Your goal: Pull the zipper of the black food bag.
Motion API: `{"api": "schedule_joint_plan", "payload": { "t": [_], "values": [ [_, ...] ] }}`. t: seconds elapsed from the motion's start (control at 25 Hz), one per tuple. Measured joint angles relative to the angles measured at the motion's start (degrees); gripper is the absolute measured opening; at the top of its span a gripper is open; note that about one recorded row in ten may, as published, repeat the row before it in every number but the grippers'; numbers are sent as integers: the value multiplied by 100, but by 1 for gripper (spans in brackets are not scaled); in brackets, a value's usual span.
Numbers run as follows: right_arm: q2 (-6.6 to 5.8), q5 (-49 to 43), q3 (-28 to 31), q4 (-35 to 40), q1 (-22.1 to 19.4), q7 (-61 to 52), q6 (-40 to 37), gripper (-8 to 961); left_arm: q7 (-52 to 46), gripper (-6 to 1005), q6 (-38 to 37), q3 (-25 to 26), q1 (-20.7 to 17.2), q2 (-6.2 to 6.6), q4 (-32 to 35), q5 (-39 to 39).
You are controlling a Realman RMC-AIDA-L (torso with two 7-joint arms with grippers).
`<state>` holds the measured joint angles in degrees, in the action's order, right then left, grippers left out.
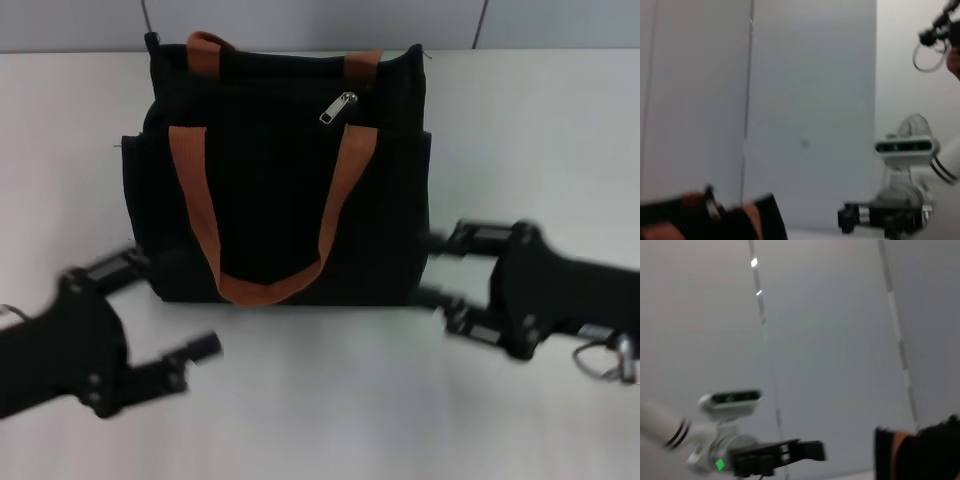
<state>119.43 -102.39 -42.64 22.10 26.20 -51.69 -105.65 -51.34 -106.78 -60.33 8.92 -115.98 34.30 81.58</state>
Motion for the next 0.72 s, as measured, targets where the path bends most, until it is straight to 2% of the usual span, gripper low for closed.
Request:
{"api": "schedule_joint_plan", "payload": {
  "t": [0.04, 0.08, 0.16, 0.28, 0.48, 0.72],
  "values": [
    [4, 0, -210, -10, -1, 125, 42, 484, 5, 782, 44, 0, 48, -5, 0, 148],
    [10, -2, -576, -37, -2, 278, 124, 488, -25, 782, 202, -1, 205, -16, -8, 675],
    [11, -4, -725, -53, 0, 296, 176, 495, -45, 782, 253, -2, 264, -26, -13, 868],
    [11, 8, -880, -147, 19, 265, 359, 507, -50, 782, 315, -4, 381, -108, -8, 1240],
    [29, 31, -890, -323, 73, 312, 536, 526, -6, 782, 309, 34, 410, -174, 1, 1258],
    [36, 44, -838, -753, 187, 826, 598, 636, -13, 782, 366, 129, 419, -213, -40, 1213]
  ]
}}
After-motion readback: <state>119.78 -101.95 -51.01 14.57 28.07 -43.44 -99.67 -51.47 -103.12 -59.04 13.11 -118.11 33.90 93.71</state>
